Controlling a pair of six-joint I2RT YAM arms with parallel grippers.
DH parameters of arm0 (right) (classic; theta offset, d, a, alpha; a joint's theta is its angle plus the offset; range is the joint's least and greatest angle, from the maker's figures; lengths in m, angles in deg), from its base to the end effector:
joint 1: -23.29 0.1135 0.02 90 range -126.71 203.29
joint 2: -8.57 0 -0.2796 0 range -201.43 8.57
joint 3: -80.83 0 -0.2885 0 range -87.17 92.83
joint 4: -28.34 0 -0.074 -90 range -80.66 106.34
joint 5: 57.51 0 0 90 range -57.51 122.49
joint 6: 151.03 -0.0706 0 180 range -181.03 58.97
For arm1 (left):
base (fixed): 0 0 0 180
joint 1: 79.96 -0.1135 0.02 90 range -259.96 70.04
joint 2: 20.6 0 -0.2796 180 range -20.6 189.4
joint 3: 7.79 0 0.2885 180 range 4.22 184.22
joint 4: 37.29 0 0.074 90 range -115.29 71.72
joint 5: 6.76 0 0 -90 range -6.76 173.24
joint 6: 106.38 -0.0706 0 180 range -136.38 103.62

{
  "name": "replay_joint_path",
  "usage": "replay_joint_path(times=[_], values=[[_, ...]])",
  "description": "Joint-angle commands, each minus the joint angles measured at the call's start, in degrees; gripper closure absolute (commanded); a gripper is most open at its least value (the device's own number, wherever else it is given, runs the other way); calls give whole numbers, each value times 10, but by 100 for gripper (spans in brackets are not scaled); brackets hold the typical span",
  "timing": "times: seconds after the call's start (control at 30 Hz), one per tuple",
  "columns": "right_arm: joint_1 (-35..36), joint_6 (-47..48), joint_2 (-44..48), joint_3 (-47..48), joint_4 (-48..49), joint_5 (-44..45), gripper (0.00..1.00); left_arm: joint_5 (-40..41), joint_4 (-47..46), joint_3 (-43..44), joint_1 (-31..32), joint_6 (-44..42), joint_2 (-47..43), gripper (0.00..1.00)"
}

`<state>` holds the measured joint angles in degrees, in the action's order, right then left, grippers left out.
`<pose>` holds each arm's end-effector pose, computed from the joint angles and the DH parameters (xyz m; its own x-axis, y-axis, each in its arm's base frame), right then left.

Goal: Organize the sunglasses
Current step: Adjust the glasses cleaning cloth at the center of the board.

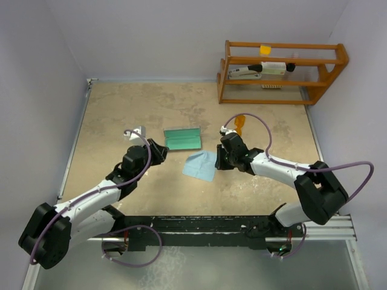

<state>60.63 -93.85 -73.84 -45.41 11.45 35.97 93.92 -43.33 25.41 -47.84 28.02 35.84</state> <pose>0.2709 0.2013 0.1492 -0.7867 0.0803 -0.6121 -0.1728 0.9232 0.3432 0.2335 -0.1311 0.1903 -0.4396 -0.5358 -0.7209 0.0909 0.7719 -0.6292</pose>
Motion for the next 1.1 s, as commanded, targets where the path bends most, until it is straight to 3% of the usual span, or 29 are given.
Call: replay_joint_path(times=[0.0,0.43,1.07], values=[[1,0,-24,21,24,-8,75,6,-19,7,21,2,16,79],[52,-43,-36,-16,41,3,74,6,-21,-3,25,5,10,79],[64,-41,-64,-9,35,-2,72,3,-22,-15,25,5,0,80]])
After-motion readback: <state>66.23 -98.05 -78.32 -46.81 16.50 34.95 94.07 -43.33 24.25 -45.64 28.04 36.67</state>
